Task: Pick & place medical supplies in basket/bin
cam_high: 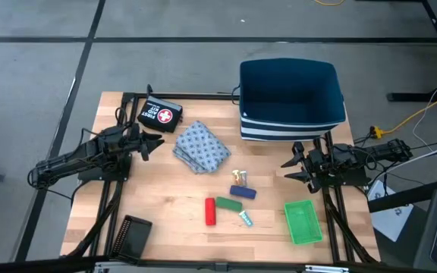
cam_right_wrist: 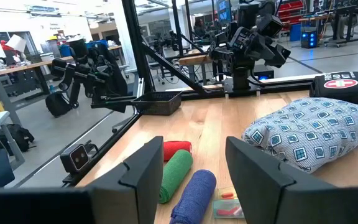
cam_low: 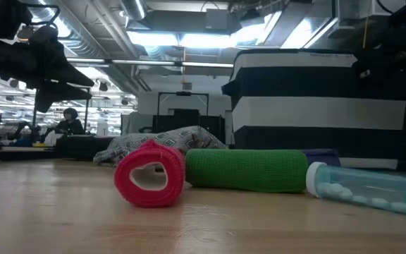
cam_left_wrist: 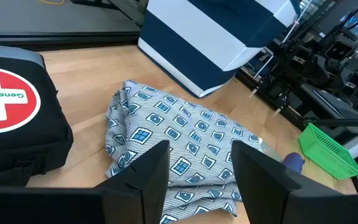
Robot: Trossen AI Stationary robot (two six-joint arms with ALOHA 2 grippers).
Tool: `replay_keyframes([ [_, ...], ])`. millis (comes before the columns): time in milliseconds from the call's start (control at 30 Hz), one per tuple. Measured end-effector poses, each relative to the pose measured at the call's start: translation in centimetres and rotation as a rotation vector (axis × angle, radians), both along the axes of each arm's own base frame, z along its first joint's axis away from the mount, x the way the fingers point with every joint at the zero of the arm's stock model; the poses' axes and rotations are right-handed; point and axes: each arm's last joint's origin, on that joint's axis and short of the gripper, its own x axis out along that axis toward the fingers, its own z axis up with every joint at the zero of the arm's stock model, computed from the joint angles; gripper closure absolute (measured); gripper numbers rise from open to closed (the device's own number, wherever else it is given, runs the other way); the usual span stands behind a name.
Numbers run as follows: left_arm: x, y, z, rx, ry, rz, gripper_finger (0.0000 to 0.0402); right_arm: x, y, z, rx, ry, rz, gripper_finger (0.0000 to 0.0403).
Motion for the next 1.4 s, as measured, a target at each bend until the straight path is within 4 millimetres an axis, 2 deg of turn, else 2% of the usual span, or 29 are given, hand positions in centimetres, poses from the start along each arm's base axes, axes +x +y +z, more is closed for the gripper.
replay_keyframes([
  [1067,0.0,0.0,0.0,0.000,0.000,0.000,0.0231,0.0,0.0,0.0,-0.028,-0.008,-0.004,0.0227],
  [1233,0.0,0.0,0.0,0.000,0.000,0.000,0.0231,0.0,-0.2,0.2,-0.221,-0.071,-0.082,0.0227],
  [1300,0.0,0.0,0.0,0.000,0.000,0.000,0.0231,0.0,-0.4,1.0,-0.202,-0.140,-0.163,0.0227],
  [1400,0.0,0.0,0.0,0.000,0.000,0.000,0.0231,-0.2,-0.8,2.2,-0.079,-0.234,-0.271,0.0227],
])
